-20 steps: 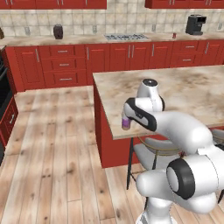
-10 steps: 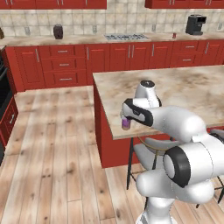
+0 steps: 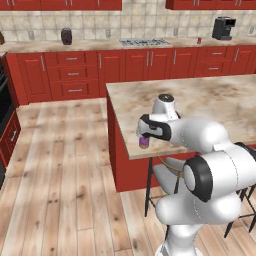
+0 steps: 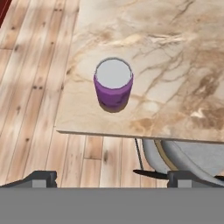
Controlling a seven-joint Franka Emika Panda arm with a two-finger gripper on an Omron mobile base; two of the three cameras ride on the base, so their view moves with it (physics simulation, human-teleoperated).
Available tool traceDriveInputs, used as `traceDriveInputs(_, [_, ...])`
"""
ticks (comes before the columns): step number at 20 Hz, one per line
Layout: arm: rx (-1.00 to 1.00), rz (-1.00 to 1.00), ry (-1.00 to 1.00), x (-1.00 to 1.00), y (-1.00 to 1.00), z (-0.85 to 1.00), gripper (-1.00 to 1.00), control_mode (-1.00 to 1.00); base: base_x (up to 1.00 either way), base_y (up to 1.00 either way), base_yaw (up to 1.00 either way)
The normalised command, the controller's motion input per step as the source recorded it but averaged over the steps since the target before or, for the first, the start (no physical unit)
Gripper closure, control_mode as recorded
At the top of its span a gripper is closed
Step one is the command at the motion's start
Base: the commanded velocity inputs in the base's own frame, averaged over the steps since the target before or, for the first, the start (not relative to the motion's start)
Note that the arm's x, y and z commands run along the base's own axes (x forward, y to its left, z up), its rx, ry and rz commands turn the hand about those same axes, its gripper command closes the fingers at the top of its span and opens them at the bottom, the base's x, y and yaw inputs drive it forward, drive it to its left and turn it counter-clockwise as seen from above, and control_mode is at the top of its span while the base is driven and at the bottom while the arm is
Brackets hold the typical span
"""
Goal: Four empty soda cans are scattered around the kitchen. Gather all the cans and cluster them next to the stove for recycling.
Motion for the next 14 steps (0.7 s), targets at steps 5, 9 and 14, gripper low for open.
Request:
traceDriveInputs(5, [0.00, 0.00, 0.00, 0.18, 0.00, -0.15, -1.00, -1.00, 0.00, 0.00, 0.00])
traceDriveInputs(9, [0.00, 0.00, 0.00, 0.20, 0.00, -0.13, -1.00, -1.00, 0.00, 0.00, 0.00])
traceDriveInputs(14, [0.00, 0.00, 0.00, 0.20, 0.00, -0.13, -1.00, -1.00, 0.00, 0.00, 0.00])
